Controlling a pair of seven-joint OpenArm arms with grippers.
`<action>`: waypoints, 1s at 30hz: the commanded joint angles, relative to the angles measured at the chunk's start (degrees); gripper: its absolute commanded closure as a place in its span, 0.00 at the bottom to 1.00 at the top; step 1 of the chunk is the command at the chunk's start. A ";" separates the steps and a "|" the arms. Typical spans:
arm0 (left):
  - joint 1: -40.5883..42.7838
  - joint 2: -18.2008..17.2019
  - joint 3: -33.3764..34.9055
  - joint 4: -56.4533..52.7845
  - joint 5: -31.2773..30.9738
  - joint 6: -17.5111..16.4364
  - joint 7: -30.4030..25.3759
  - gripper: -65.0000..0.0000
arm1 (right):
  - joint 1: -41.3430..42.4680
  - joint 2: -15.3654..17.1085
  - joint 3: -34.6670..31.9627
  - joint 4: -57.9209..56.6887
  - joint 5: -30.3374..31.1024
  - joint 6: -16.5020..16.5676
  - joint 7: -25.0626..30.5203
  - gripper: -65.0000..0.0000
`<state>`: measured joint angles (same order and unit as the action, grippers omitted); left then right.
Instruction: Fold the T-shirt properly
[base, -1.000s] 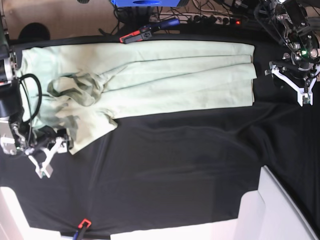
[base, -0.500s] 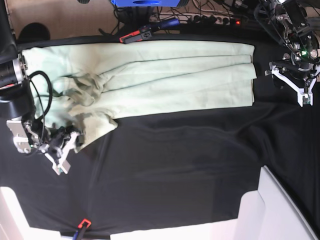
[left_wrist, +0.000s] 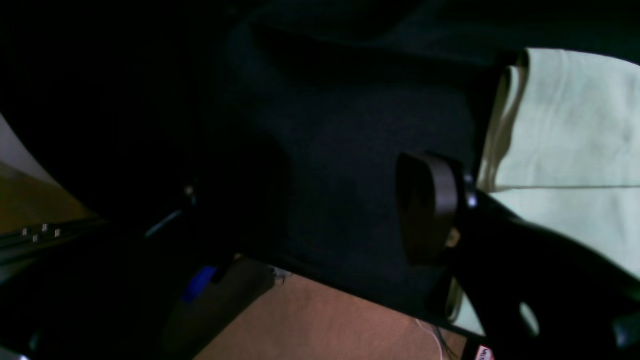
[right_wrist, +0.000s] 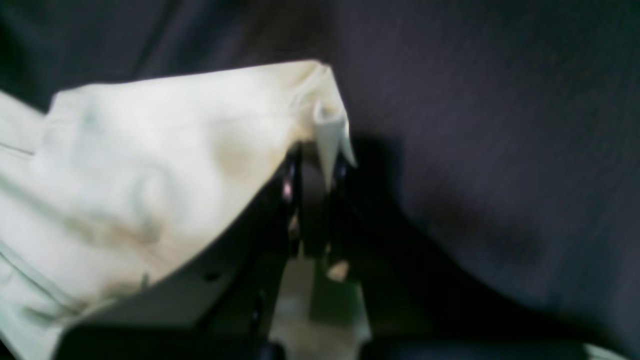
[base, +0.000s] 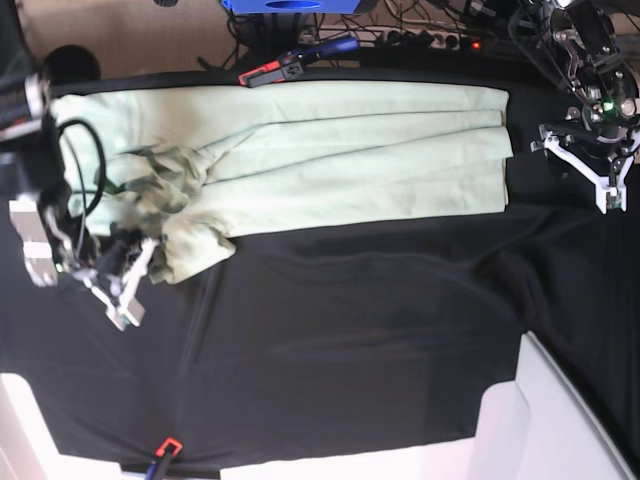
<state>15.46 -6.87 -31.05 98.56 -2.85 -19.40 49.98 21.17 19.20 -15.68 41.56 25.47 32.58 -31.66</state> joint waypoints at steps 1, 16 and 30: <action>-0.30 -0.82 -0.20 0.91 0.08 0.45 -0.79 0.28 | -0.38 1.06 2.45 3.67 0.50 0.35 -0.65 1.00; -1.71 -0.91 0.06 -1.29 0.17 0.45 -0.79 0.28 | -22.53 1.15 19.33 41.47 0.42 0.35 -18.23 1.00; -2.41 -0.91 0.15 -1.29 0.17 0.45 -0.79 0.28 | -36.51 0.53 24.34 53.43 0.59 0.35 -21.57 1.00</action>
<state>13.37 -7.01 -30.72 96.40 -2.81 -19.38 50.13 -15.99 18.96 8.25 93.91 25.17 32.82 -54.11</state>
